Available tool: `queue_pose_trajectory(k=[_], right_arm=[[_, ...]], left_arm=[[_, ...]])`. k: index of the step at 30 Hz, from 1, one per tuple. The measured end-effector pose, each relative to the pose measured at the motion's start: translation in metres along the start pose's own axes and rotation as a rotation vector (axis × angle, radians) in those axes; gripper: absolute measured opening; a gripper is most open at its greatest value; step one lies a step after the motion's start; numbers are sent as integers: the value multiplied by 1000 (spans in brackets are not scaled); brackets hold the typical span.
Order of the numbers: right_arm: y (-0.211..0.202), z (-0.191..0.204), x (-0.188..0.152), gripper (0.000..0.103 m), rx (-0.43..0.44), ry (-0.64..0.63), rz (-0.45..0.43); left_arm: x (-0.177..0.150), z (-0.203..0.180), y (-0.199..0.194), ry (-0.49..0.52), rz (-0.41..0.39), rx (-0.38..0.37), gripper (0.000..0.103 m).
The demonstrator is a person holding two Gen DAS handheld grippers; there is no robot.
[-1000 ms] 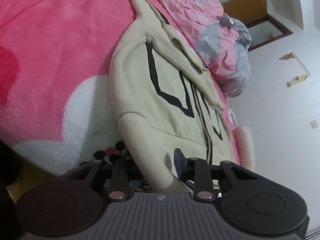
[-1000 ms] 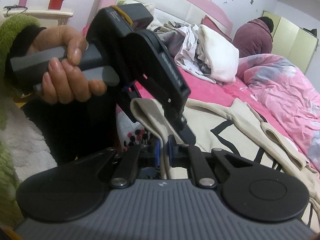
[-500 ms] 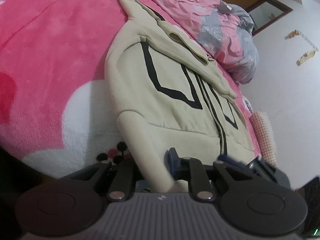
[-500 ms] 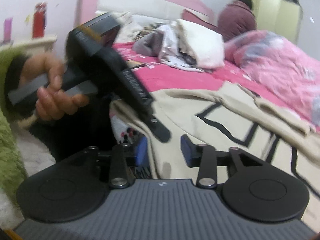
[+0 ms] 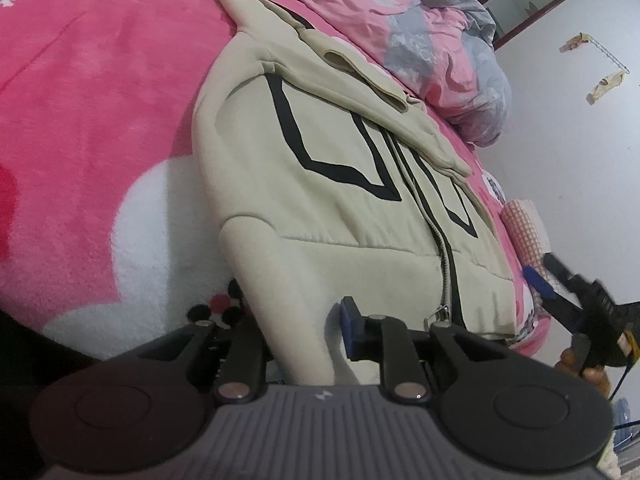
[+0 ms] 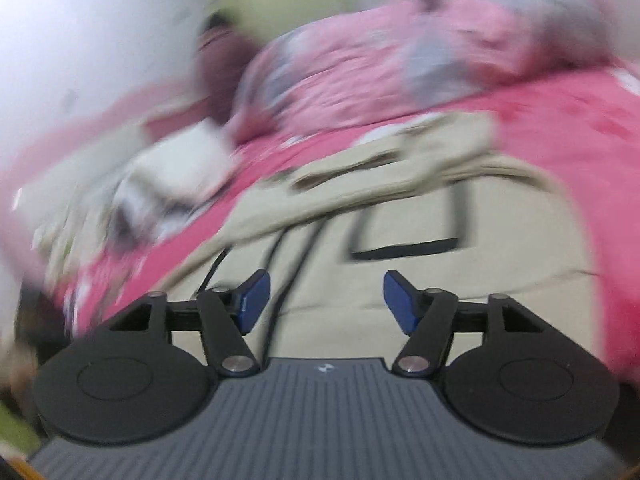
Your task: Fold clothes
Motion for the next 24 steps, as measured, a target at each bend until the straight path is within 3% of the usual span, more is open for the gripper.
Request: queue_pose_trajectory(k=[8, 17, 24], right_arm=[[-58, -118, 12, 68, -224, 400, -149], [-49, -143, -25, 68, -179, 551, -86], [-55, -130, -32, 52, -119, 580, -46]], left_arm=[[1, -2, 1, 8, 10, 27, 20], [-1, -3, -1, 3, 4, 44, 20], [-1, -2, -1, -8, 9, 36, 20]])
Point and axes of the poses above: each gripper's, at about its wrist camera, not at the fingertips, and y roughly the way its jaws point, z to its left, x to its top, the point moved 8 cm from there along y, roughly the way its jaws point, and after that the axes turned 11 degrees about -z, right-handed, at the moved point
